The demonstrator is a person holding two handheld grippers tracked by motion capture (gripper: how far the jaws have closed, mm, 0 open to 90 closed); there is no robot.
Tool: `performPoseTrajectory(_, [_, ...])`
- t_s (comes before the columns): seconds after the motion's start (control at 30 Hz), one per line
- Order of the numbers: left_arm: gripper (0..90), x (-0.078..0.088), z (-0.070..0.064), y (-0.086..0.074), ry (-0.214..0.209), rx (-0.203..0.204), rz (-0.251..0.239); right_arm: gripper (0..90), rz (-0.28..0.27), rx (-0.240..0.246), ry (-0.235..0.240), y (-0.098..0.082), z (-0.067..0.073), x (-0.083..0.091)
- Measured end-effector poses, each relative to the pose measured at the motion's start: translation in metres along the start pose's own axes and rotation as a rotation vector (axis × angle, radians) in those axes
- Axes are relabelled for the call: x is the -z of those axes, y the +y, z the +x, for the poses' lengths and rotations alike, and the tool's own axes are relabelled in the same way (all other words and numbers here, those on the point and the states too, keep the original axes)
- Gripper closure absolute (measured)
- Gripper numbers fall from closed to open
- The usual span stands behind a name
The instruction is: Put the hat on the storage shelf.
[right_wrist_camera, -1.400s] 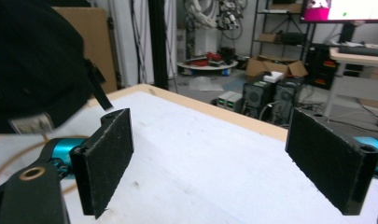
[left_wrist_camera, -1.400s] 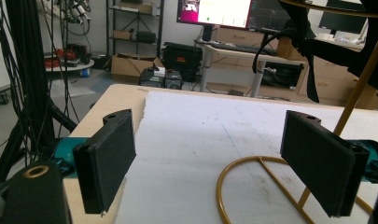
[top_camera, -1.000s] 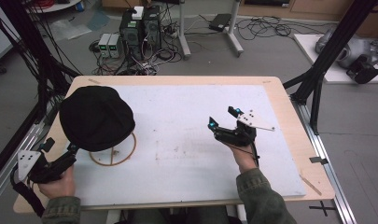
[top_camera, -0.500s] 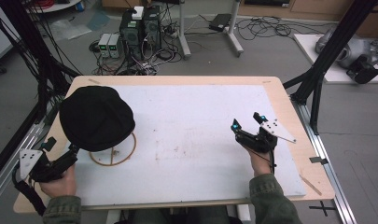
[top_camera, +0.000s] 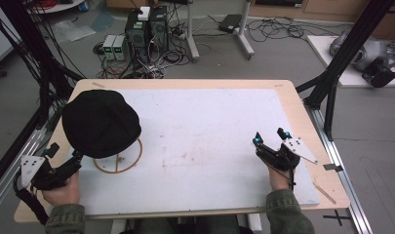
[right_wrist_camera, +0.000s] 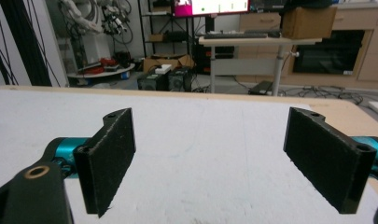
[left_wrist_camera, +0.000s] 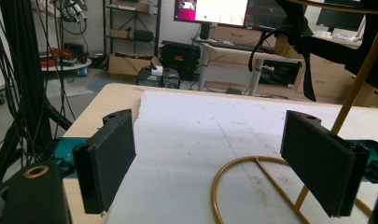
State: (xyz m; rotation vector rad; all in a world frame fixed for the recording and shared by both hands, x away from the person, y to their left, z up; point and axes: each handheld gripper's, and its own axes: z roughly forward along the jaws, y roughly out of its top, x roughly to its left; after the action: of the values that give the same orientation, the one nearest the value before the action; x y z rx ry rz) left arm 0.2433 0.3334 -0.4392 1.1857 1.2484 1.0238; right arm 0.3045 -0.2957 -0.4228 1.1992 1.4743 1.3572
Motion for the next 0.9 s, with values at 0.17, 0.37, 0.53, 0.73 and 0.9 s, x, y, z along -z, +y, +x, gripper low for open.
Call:
performPoseTrajectory(0.17, [18.0, -0.0003, -0.0001, -0.0001, -0.002, 0.002, 0.0, 16.0, -0.002, -0.015, -0.009, -0.0023, -0.0046, 0.0031])
performPoseTrajectory(0.37, [18.0, -0.0001, -0.0007, -0.0001, -0.006, 0.0, 0.002, 15.9, -0.004, -0.014, -0.003, -0.0038, -0.0031, 0.0035])
performPoseTrajectory(0.53, [18.0, -0.0002, -0.0005, -0.0003, -0.007, 0.0, 0.003, 15.9, -0.009, -0.025, 0.001, -0.0037, -0.0028, 0.0044])
performPoseTrajectory(0.73, [18.0, -0.0003, -0.0005, -0.0005, -0.008, 0.002, 0.004, 15.9, -0.019, -0.037, -0.008, -0.0038, -0.0048, 0.0055])
performPoseTrajectory(0.9, [18.0, 0.0003, -0.0001, -0.0003, -0.007, 0.007, 0.0, 15.9, -0.025, -0.041, -0.016, -0.0051, -0.0088, 0.0058])
